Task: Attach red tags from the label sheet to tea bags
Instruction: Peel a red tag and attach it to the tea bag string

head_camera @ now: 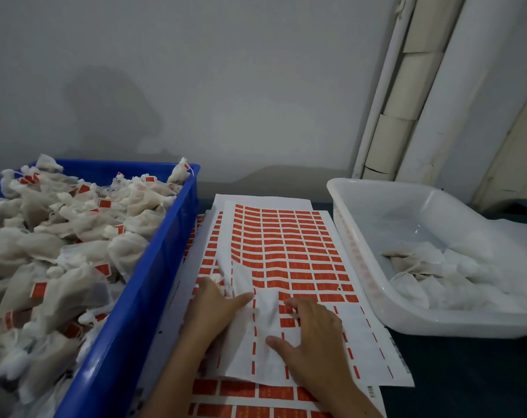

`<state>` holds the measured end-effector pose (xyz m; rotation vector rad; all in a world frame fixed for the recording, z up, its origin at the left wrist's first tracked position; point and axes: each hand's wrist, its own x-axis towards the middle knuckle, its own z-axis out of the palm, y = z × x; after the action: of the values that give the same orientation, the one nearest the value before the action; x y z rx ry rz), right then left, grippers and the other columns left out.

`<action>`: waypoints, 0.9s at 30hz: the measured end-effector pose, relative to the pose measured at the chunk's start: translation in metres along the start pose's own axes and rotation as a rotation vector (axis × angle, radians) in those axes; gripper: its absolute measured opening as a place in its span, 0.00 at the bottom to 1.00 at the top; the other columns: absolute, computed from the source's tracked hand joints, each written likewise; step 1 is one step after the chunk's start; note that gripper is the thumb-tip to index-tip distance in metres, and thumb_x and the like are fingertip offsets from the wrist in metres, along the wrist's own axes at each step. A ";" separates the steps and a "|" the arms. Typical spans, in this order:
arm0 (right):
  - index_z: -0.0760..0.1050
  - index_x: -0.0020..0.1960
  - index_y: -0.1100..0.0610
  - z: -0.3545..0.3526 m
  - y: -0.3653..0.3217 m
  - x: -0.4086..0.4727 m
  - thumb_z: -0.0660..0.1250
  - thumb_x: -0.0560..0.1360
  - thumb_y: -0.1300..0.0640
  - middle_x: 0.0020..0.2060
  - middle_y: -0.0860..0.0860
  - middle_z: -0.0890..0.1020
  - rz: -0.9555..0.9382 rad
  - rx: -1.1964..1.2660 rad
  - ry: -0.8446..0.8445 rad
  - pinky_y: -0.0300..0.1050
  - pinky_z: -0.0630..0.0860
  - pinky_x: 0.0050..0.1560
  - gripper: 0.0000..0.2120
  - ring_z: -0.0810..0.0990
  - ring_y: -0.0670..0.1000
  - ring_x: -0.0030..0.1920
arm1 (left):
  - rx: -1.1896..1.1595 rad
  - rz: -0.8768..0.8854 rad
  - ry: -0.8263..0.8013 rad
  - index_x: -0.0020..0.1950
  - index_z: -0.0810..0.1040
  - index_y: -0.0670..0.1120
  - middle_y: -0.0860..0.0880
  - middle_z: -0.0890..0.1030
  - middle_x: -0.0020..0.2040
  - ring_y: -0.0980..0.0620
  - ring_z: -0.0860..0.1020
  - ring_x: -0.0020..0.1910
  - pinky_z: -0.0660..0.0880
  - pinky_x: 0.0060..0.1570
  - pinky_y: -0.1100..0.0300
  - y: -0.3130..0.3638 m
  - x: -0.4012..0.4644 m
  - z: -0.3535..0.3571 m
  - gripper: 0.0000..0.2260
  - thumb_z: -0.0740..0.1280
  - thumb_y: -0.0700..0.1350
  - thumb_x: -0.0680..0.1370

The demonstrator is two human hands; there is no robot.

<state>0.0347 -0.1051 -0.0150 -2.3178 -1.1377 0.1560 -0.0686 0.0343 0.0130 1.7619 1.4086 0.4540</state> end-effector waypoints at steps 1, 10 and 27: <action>0.55 0.63 0.36 0.000 0.000 -0.001 0.61 0.63 0.28 0.64 0.35 0.66 -0.015 0.011 0.005 0.48 0.55 0.71 0.32 0.65 0.42 0.65 | -0.029 0.015 -0.059 0.61 0.66 0.48 0.51 0.76 0.54 0.54 0.77 0.44 0.75 0.34 0.64 0.004 -0.005 0.005 0.31 0.74 0.60 0.65; 0.56 0.62 0.37 -0.002 0.000 -0.001 0.62 0.66 0.31 0.62 0.36 0.67 -0.051 0.095 0.050 0.45 0.59 0.70 0.29 0.67 0.41 0.62 | -0.064 0.103 -0.411 0.53 0.67 0.54 0.57 0.75 0.45 0.58 0.75 0.41 0.72 0.34 0.70 0.014 -0.016 0.012 0.16 0.71 0.43 0.72; 0.78 0.46 0.51 -0.015 -0.006 -0.009 0.67 0.67 0.42 0.45 0.44 0.81 -0.200 0.132 0.278 0.36 0.69 0.52 0.14 0.77 0.43 0.43 | -0.441 -0.095 -0.468 0.46 0.69 0.54 0.52 0.79 0.45 0.50 0.79 0.43 0.75 0.32 0.63 0.007 -0.023 -0.004 0.09 0.66 0.40 0.74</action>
<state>0.0297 -0.1153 -0.0002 -2.0212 -1.1683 -0.1567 -0.0744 0.0139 0.0261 1.3257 0.9659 0.2525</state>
